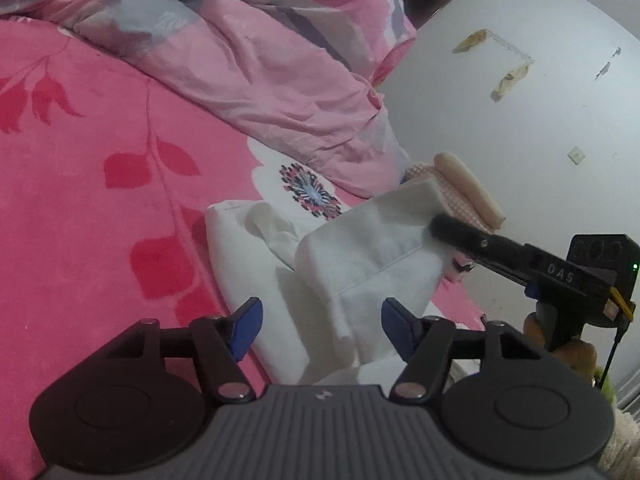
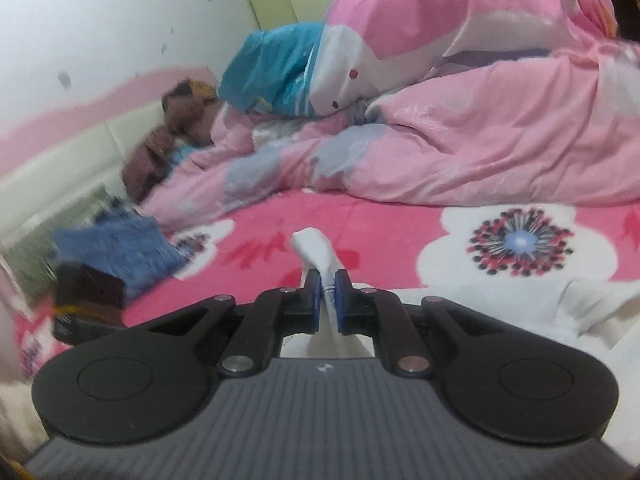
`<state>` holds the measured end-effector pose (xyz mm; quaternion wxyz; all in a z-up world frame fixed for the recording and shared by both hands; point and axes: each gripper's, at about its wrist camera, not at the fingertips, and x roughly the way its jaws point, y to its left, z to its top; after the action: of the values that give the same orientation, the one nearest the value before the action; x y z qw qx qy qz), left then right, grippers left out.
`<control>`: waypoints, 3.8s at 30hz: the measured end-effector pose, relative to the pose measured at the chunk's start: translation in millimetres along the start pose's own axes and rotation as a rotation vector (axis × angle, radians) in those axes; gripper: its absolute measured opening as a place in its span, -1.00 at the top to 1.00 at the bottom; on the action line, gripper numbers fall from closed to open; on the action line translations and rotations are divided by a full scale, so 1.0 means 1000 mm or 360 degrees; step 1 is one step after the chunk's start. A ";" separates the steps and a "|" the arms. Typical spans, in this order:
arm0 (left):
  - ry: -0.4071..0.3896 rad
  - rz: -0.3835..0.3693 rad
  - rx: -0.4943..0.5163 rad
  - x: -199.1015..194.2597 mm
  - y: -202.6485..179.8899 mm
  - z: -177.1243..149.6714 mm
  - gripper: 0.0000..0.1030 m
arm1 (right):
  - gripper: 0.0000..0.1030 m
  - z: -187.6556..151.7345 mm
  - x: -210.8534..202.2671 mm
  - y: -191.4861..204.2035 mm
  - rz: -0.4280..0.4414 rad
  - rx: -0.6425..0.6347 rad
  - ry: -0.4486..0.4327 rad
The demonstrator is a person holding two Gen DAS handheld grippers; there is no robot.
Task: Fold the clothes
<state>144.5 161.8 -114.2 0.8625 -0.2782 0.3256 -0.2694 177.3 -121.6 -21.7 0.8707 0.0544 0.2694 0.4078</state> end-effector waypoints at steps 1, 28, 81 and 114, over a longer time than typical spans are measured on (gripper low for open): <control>0.0006 0.0005 -0.0015 0.002 0.001 0.001 -0.18 | 0.88 -0.001 0.006 -0.001 -0.0001 -0.0002 0.0021; -0.0002 0.0369 0.0139 0.018 -0.016 0.011 0.51 | 0.12 -0.013 0.026 -0.071 -0.0003 0.0444 0.0209; -0.0050 0.0407 0.0993 0.053 -0.147 -0.010 -0.28 | 0.12 -0.116 -0.235 -0.122 -0.0477 0.1120 -0.0257; 0.0465 0.0038 0.1874 0.156 -0.275 -0.147 0.70 | 0.06 -0.149 -0.217 -0.191 -0.0259 0.1485 -0.0249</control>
<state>61.7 -176.0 -91.3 0.8208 0.2895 0.2400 -0.4300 117.1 -426.9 -115.8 0.8001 0.4487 0.3606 0.1686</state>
